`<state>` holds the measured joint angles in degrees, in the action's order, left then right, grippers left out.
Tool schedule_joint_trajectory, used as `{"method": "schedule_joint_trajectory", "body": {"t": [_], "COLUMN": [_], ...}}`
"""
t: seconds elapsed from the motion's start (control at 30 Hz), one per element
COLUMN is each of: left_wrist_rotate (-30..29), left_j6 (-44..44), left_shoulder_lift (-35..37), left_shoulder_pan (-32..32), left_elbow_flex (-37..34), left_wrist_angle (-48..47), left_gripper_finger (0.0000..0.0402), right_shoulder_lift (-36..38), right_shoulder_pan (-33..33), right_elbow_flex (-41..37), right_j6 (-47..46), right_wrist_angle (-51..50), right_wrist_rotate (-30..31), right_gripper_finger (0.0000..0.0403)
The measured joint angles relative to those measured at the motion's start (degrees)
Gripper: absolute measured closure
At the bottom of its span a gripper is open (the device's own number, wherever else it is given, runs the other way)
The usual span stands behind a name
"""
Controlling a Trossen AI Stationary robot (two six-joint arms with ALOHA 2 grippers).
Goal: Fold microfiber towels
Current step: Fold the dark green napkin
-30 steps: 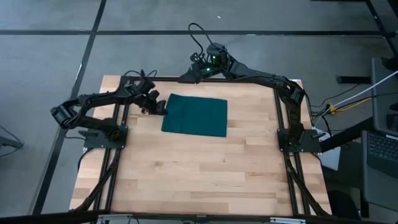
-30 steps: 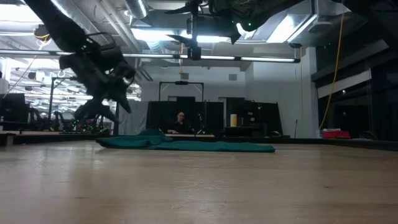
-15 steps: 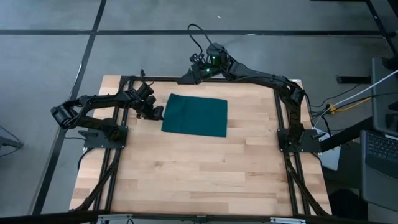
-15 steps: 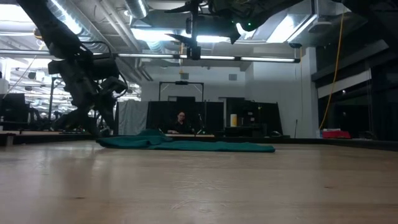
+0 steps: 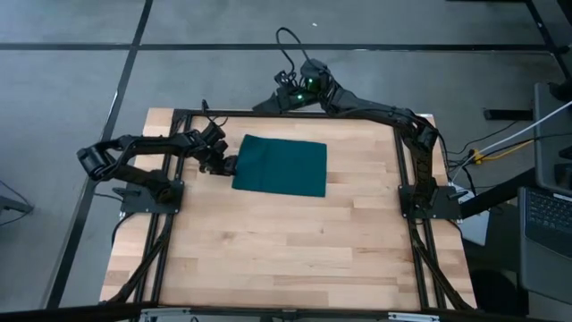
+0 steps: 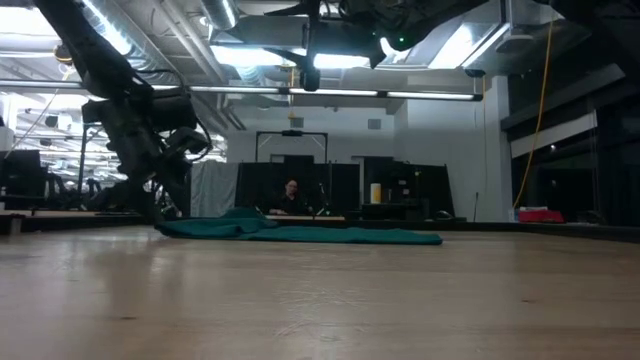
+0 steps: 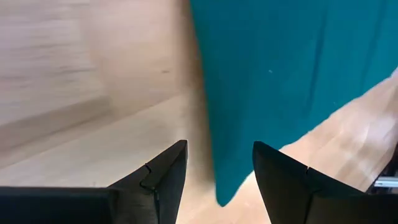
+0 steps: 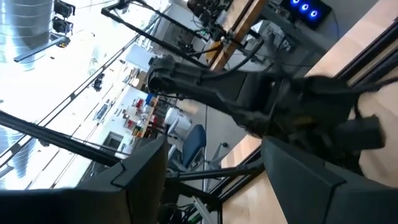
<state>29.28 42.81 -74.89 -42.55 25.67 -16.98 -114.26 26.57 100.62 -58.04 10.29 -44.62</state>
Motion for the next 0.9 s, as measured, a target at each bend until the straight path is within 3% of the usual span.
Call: {"method": "schedule_joint_trajectory", "body": {"t": [0.5, 0.6, 0.73, 0.9], "left_wrist_rotate": [0.11, -0.20, 1.05, 1.62], "left_j6": [5.49, 4.69, 3.19, 4.78], "left_shoulder_lift": [-6.39, -6.45, -6.45, -6.21], "left_shoulder_pan": [3.58, 3.49, 3.57, 3.57], "left_elbow_flex": [0.66, 0.66, 0.66, 0.77], "left_wrist_angle": [9.83, 9.84, 10.07, 13.58], "left_gripper_finger": [0.0228, 0.0274, 0.0381, 0.0397], "right_shoulder_lift": [0.00, 0.00, 0.00, 0.00], "right_shoulder_pan": [0.22, 0.29, 0.33, 0.33], "right_elbow_flex": [0.00, 0.00, 0.00, 0.00], "right_j6": [-0.56, -0.92, -1.01, -1.09], "right_wrist_angle": [-0.03, -0.03, -0.03, -0.03], "right_wrist_rotate": [-1.49, -1.47, -1.49, -1.50], "right_gripper_finger": [0.0140, 0.0141, 0.0154, 0.0184]}}
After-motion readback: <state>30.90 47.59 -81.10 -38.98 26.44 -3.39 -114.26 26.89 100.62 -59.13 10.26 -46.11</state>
